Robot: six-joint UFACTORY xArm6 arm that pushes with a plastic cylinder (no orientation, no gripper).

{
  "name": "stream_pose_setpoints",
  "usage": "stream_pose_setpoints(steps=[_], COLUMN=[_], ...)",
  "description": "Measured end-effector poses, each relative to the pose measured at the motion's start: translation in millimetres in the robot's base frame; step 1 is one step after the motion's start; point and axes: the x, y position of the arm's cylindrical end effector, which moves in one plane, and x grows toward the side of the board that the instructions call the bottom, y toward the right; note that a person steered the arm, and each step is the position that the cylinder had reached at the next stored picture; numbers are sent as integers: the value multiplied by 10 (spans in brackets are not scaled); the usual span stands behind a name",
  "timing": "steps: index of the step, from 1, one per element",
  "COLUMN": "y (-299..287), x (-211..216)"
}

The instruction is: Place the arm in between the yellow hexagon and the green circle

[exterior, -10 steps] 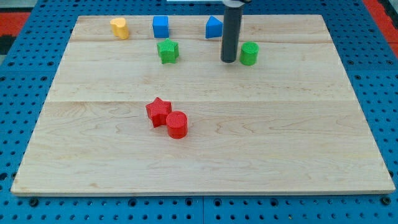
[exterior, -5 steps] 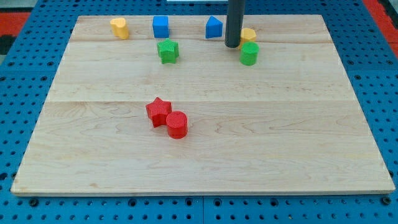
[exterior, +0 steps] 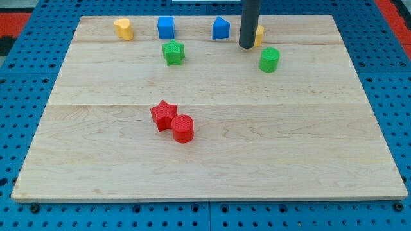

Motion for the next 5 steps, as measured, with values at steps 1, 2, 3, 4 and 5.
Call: stream_pose_setpoints(steps=[1,2,3,4,5], y=[96,281,291,291,291], x=[-85,-284,-185,66,85])
